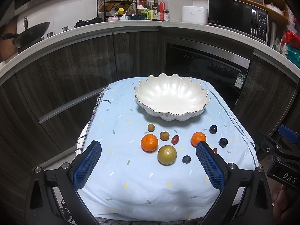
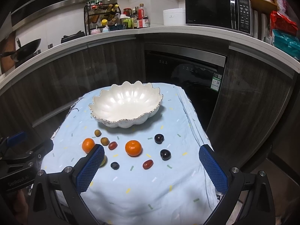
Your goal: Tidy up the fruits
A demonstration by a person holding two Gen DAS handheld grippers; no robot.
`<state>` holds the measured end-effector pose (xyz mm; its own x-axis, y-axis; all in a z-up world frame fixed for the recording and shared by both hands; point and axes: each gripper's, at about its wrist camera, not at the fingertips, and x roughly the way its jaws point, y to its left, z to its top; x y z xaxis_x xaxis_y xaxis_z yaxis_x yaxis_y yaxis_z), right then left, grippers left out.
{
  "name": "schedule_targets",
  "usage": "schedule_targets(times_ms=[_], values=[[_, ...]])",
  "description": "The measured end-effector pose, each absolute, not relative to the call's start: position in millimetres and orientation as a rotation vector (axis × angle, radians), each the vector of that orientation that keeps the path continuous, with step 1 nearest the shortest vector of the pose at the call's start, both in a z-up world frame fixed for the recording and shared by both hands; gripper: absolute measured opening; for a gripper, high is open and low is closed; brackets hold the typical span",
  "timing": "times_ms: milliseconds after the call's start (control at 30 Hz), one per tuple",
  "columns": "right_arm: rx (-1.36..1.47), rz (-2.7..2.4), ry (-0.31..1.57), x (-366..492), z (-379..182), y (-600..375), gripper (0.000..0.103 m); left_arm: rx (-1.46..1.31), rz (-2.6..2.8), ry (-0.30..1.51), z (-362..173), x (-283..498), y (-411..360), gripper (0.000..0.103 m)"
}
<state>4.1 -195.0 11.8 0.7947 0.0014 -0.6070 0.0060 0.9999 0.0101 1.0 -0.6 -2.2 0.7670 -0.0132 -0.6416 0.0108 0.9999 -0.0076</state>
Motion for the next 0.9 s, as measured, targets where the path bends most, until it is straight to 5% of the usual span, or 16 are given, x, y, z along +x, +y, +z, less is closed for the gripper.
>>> schedule_targets(times_ms=[900], values=[[0.018,-0.009,0.655,3.8,10.6,-197.1,0.102,-0.001,-0.012,0.697,-1.9,1.5,-1.3,0.103]])
